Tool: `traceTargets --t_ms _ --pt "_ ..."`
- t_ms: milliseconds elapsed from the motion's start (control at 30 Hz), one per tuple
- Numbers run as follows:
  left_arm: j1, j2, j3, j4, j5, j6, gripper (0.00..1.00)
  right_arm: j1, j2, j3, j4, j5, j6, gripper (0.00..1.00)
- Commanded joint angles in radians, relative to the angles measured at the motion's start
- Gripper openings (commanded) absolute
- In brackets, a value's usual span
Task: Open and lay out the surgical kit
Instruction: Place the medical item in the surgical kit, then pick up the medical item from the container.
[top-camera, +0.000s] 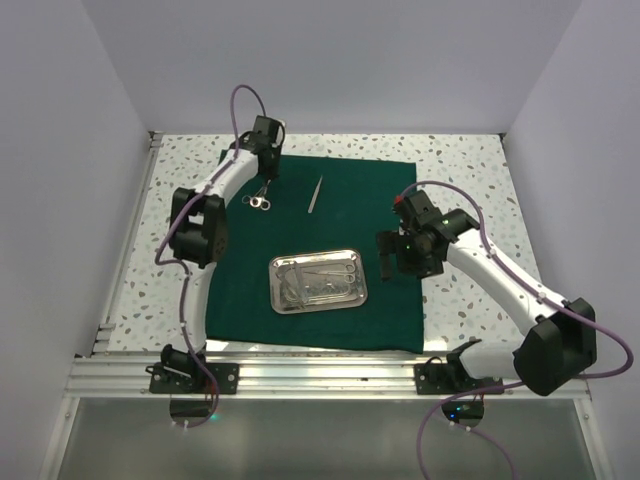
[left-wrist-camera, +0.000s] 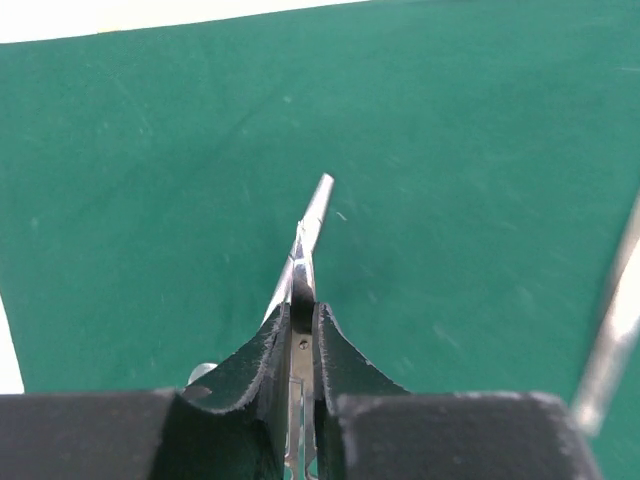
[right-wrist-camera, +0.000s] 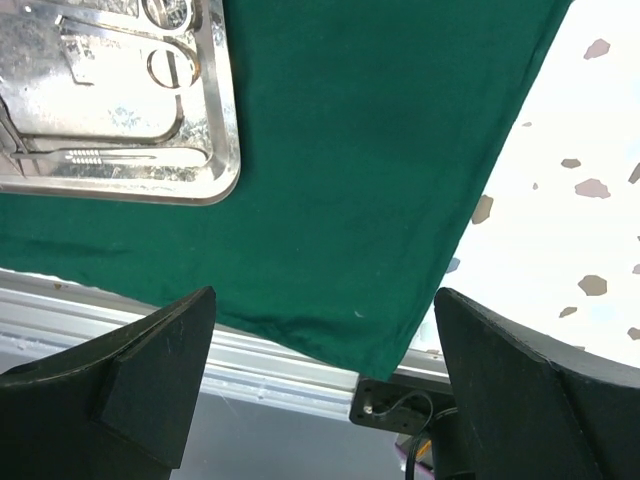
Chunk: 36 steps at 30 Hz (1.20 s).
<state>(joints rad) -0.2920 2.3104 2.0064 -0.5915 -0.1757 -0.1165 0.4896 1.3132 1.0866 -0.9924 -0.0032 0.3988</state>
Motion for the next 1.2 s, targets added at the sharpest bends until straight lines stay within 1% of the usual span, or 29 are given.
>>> traceTargets --t_ms 0,33,67,167,200,233,300,333,400,433,500,533,600,633,733,800,867,1000,1133,1167 --pt "0.030 0.053 0.106 -0.001 -0.001 0.026 0.19 -0.003 -0.032 0.010 -0.038 -0.032 -0.012 0.95" --pt "0.036 0.061 0.120 -0.007 -0.004 0.021 0.31 -0.003 -0.037 0.012 -0.038 -0.038 -0.015 0.95" --pt "0.036 0.069 0.139 -0.014 -0.008 0.008 0.36 -0.003 -0.038 0.016 -0.032 -0.046 -0.020 0.95" --pt "0.040 0.011 0.109 -0.025 -0.021 -0.017 0.43 0.003 -0.039 0.036 0.011 -0.110 -0.060 0.95" --pt "0.040 -0.020 0.080 -0.021 -0.024 -0.021 0.44 0.007 -0.026 0.044 0.033 -0.151 -0.072 0.95" --pt "0.040 -0.090 0.015 -0.016 -0.039 -0.028 0.46 0.010 -0.019 0.055 0.044 -0.165 -0.084 0.95" --pt "0.040 -0.167 -0.059 -0.014 -0.070 -0.061 0.52 0.036 0.018 0.078 0.073 -0.187 -0.107 0.95" --pt "0.040 -0.240 -0.131 -0.019 -0.071 -0.071 0.52 0.047 0.032 0.085 0.080 -0.195 -0.112 0.95" --pt "0.040 -0.314 -0.211 -0.031 -0.067 -0.093 0.51 0.082 0.061 0.098 0.116 -0.204 -0.120 0.95" --pt "0.039 -0.392 -0.292 -0.036 -0.044 -0.104 0.51 0.098 0.087 0.098 0.135 -0.202 -0.120 0.95" --pt "0.036 -0.472 -0.381 -0.036 -0.027 -0.123 0.51 0.138 0.116 0.099 0.187 -0.198 -0.115 0.95" --pt "0.036 -0.547 -0.464 -0.037 -0.004 -0.132 0.51 0.145 0.164 0.104 0.201 -0.189 -0.110 0.95" --pt "0.030 -0.617 -0.536 -0.054 0.011 -0.156 0.51 0.156 0.210 0.116 0.245 -0.175 -0.101 0.95" --pt "0.028 -0.679 -0.598 -0.065 0.022 -0.178 0.51 0.164 0.253 0.128 0.258 -0.158 -0.103 0.95" --pt "0.010 -0.785 -0.687 -0.103 0.056 -0.213 0.51 0.165 0.349 0.169 0.294 -0.127 -0.136 0.95" --pt "-0.016 -0.845 -0.724 -0.137 0.064 -0.235 0.51 0.167 0.391 0.194 0.311 -0.123 -0.153 0.95" --pt "-0.047 -0.873 -0.742 -0.168 0.085 -0.261 0.51 0.173 0.428 0.234 0.319 -0.123 -0.172 0.95" --pt "-0.162 -0.925 -0.791 -0.221 0.079 -0.319 0.50 0.217 0.501 0.314 0.311 -0.109 -0.187 0.95" --pt "-0.182 -1.014 -0.877 -0.231 0.076 -0.420 0.49 0.277 0.560 0.389 0.308 -0.061 -0.152 0.95" --pt "-0.182 -1.034 -0.886 -0.240 0.064 -0.434 0.49 0.290 0.570 0.400 0.308 -0.049 -0.143 0.93"
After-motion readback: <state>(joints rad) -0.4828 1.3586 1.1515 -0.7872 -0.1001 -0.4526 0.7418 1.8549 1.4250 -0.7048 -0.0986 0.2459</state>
